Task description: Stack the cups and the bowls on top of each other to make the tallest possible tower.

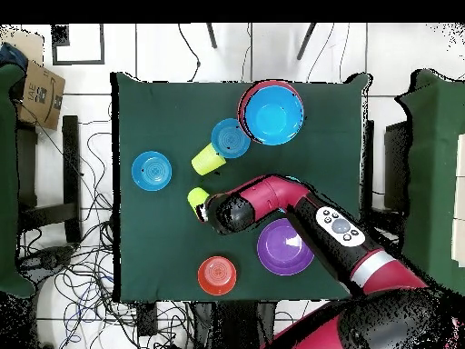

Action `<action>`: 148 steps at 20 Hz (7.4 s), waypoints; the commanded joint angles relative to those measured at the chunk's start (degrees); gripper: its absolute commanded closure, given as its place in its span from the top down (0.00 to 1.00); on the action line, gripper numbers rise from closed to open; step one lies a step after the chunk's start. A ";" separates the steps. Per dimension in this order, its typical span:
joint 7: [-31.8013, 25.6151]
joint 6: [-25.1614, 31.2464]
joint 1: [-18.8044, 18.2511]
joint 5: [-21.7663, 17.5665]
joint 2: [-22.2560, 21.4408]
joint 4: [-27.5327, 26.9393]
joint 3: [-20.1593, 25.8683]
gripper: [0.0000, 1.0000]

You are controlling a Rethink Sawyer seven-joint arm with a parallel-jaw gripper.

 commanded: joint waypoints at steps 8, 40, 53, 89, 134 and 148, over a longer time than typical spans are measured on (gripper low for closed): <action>-14.30 11.26 3.49 1.24 0.02 -8.19 -2.82 1.00; -17.27 10.31 0.44 7.12 2.05 -9.46 3.38 1.00; -13.04 5.72 2.20 3.55 5.08 -12.26 1.66 0.00; -20.58 37.98 0.57 17.91 -8.30 -14.37 7.45 0.00; -52.17 42.02 -2.88 11.36 -1.71 -44.12 5.06 0.00; -55.08 38.65 -2.84 11.04 2.37 -45.83 5.62 0.00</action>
